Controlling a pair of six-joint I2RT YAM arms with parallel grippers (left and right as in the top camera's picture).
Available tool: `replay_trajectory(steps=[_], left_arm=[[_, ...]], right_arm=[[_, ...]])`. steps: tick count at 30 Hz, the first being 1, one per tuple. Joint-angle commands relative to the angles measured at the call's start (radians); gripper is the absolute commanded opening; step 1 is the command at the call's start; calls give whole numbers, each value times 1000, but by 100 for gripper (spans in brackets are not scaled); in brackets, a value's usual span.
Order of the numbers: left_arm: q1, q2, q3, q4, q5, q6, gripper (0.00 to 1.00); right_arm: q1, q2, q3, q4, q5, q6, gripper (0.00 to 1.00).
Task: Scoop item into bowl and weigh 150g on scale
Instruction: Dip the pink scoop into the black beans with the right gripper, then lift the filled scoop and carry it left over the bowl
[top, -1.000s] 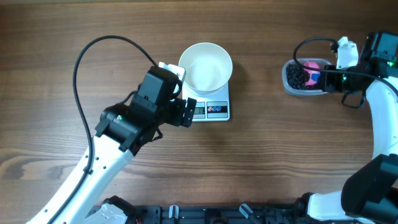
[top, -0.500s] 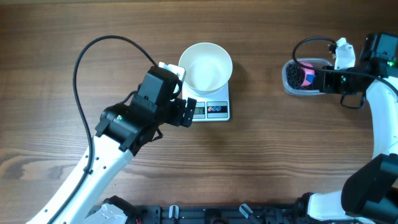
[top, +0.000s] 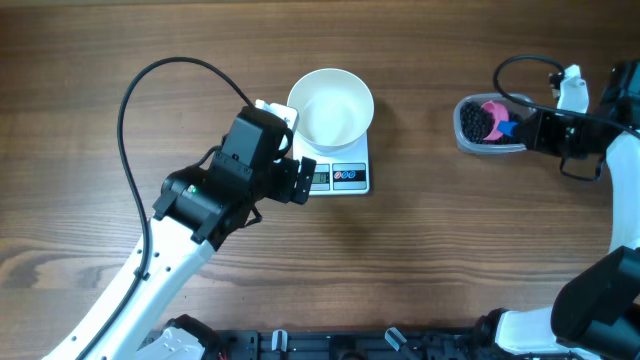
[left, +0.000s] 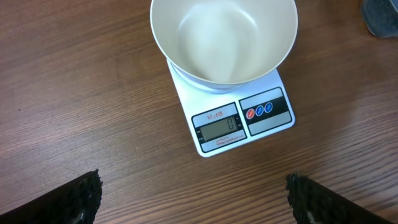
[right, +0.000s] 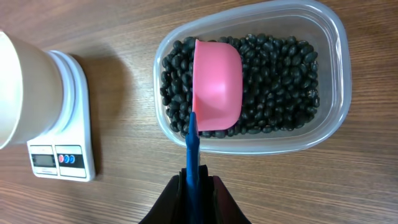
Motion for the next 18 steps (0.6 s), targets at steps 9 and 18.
replay_trajectory(steps=[9,18], left_arm=[[3,2,-5,3,11,23,100],[3,2,-5,3,11,23,100]], right_arm=[[-3,17,-1,0,-64,60,4],[-36,17,-1,0,-69,114,4]])
